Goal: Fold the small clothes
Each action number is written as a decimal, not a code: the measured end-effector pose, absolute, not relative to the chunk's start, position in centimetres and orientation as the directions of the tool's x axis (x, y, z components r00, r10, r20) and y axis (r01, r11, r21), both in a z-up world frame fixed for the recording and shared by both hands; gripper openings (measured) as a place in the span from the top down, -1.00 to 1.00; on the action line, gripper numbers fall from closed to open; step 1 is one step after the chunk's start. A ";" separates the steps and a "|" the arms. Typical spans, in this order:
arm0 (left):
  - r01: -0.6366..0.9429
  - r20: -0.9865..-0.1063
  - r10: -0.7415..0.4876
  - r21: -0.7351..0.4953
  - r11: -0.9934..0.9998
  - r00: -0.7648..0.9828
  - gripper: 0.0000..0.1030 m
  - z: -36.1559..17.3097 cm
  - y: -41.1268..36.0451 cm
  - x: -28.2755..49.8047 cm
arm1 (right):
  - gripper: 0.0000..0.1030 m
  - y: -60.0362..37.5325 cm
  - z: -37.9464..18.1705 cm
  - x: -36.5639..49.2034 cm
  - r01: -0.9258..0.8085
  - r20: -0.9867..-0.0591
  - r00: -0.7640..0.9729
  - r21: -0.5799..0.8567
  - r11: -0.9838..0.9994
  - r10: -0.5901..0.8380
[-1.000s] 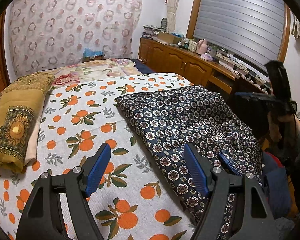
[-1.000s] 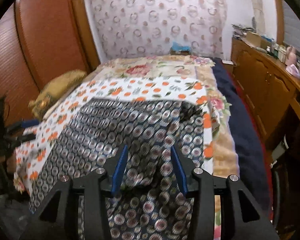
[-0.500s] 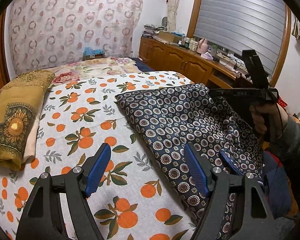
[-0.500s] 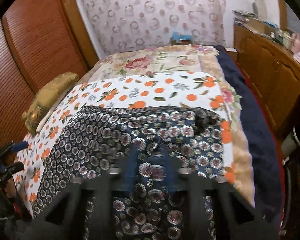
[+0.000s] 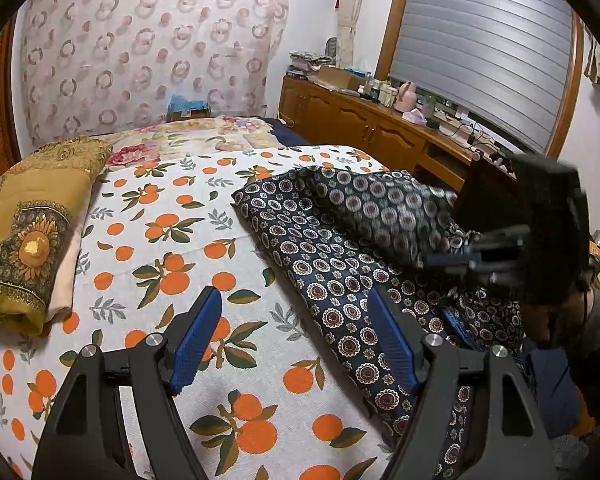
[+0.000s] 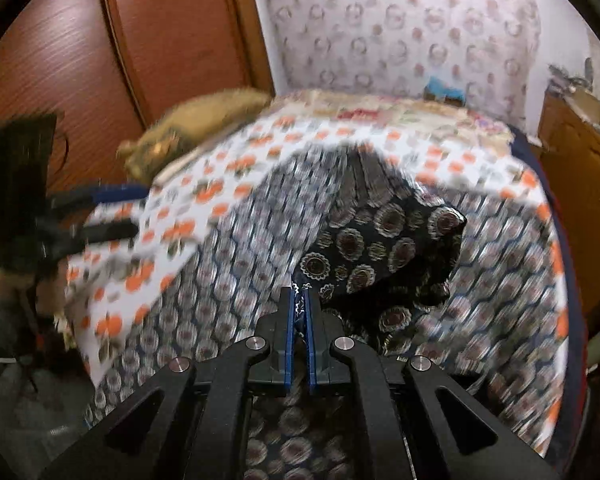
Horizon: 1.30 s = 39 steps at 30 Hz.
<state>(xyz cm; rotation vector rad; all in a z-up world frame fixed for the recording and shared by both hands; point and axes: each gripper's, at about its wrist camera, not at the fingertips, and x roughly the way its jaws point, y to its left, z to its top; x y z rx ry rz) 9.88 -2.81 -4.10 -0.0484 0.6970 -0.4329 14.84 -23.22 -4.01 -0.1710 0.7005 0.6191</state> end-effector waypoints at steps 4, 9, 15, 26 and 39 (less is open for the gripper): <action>0.369 -0.612 -0.402 -0.187 0.910 0.682 -0.48 -4.1 -2.8 9.9 | 0.82 -23.4 -4.9 14.4 -0.558 -0.666 0.612 0.019 0.829 0.427; 0.372 -0.614 -0.401 -0.184 0.910 0.679 -0.48 -4.3 -3.0 9.8 | 0.45 -24.7 -2.8 12.5 -0.520 -0.615 0.673 0.002 0.854 0.411; 0.376 -0.618 -0.405 -0.185 0.908 0.674 -0.48 -4.6 -3.5 9.9 | -0.19 -26.3 -0.3 11.6 -0.452 -0.553 0.745 -0.009 0.892 0.372; 0.378 -0.624 -0.398 -0.174 0.909 0.672 -0.48 -4.8 -3.7 9.8 | 0.08 -24.5 -1.3 17.1 -0.455 -0.608 0.697 0.034 0.890 0.380; 0.375 -0.621 -0.399 -0.177 0.910 0.675 -0.48 -5.1 -3.5 10.0 | 0.89 -27.8 3.9 23.2 -0.315 -0.592 0.784 -0.118 0.942 0.188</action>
